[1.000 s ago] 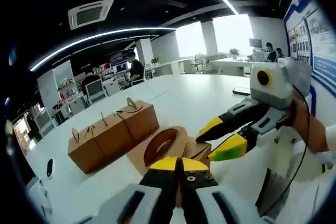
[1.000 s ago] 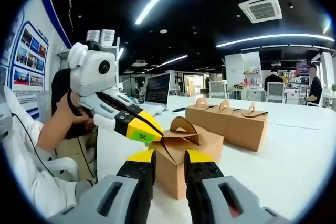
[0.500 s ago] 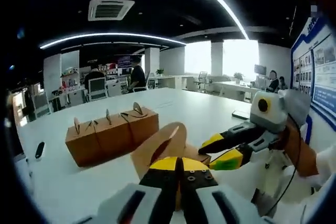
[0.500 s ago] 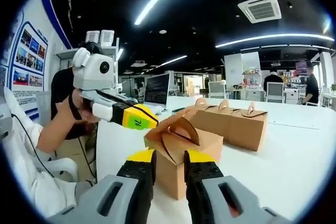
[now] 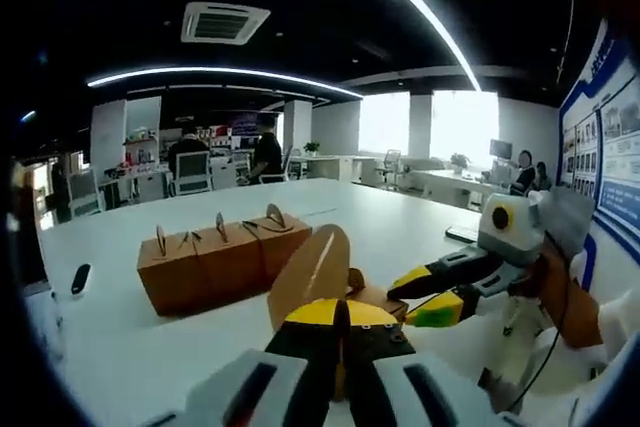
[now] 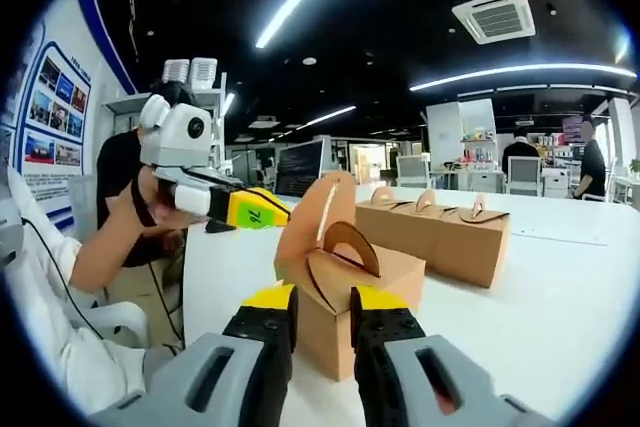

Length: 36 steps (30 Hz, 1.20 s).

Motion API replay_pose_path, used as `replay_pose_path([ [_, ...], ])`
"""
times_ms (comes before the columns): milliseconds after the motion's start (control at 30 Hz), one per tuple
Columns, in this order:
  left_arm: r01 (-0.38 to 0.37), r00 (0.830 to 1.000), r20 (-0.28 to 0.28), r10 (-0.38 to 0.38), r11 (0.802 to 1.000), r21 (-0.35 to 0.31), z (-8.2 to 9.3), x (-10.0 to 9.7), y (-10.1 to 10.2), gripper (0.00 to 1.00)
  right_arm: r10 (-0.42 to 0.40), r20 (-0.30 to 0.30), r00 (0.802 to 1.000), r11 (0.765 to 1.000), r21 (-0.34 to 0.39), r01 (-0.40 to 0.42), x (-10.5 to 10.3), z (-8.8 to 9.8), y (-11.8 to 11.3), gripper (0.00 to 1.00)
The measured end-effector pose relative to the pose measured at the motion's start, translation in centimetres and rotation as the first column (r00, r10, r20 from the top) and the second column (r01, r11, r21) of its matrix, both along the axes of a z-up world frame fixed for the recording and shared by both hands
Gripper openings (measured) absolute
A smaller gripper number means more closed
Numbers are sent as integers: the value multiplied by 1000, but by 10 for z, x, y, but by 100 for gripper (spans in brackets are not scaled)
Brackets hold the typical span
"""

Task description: Pick up one paper box from the group, open the paper box, and remove the item inside

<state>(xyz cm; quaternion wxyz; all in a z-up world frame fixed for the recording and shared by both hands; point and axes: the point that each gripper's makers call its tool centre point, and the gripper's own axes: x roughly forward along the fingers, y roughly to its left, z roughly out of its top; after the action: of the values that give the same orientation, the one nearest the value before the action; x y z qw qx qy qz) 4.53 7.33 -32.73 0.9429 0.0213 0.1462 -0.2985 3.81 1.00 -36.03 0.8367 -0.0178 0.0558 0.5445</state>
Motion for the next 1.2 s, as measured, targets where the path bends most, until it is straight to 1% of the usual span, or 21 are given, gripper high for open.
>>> replay_pose_path([
  [900, -34, 999, 6, 34, 999, -36, 1, -6, 18, 3, -1, 1, 1000, 1000, 1, 1, 1, 0, -1, 22],
  [1100, -35, 999, -10, 34, 997, -75, 0, -6, 22, 3, -1, 3, 1000, 1000, -1, 1, 0, 0, 0, 22],
  [1200, -43, 999, -12, 42, 996, -84, -1, -7, 26, 3, -1, 1, 1000, 1000, 0, 1, 0, 0, 0, 22],
])
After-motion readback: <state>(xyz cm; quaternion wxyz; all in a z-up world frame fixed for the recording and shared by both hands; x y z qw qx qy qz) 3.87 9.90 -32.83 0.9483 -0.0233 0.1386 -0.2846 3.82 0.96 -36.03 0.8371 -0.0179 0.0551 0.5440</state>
